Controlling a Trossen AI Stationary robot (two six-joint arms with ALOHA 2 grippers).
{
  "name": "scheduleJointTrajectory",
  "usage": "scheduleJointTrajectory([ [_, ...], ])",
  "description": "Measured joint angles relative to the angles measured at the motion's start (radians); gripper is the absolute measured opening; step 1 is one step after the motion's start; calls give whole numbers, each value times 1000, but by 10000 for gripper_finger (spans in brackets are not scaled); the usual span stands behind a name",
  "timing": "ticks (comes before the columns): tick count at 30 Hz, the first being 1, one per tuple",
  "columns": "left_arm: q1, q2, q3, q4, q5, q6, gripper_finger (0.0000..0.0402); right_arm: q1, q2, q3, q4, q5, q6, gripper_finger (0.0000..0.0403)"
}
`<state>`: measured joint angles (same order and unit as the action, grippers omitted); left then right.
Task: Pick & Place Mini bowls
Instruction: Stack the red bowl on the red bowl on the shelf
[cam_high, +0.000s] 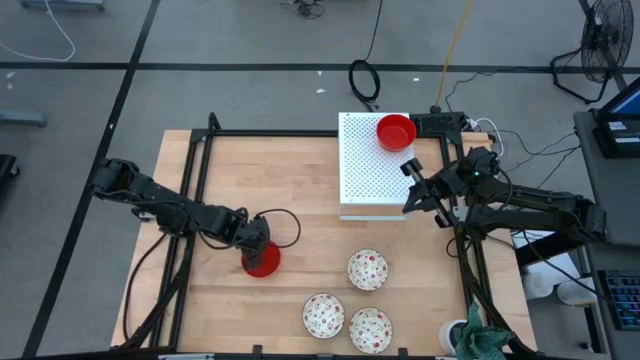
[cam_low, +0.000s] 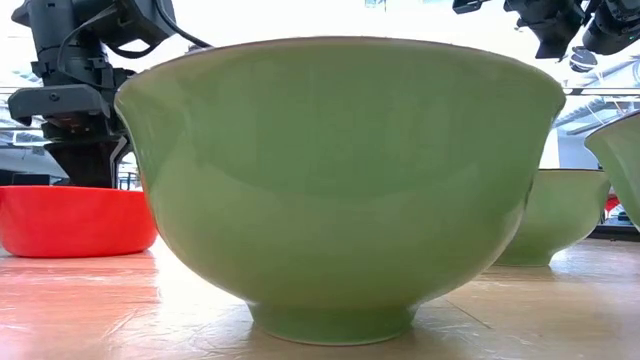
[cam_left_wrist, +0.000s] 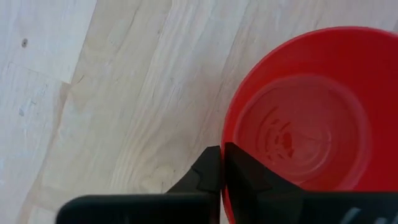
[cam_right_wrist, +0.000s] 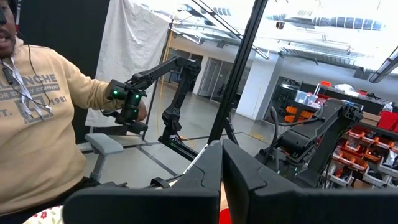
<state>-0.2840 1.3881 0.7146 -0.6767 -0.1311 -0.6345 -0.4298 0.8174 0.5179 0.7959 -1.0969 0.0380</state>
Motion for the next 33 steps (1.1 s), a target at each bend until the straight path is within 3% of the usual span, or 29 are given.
scheduleJointTrajectory([
  [9,0,1,-1,-6,-3,2,32,0,0,0,0,0,0,0],
  [17,0,0,0,0,0,1,8,0,0,0,0,0,-1,0],
  [24,0,2,-1,-5,-4,3,34,0,0,0,0,0,-1,0],
  [33,0,0,0,0,0,1,9,0,0,0,-1,0,-1,0],
])
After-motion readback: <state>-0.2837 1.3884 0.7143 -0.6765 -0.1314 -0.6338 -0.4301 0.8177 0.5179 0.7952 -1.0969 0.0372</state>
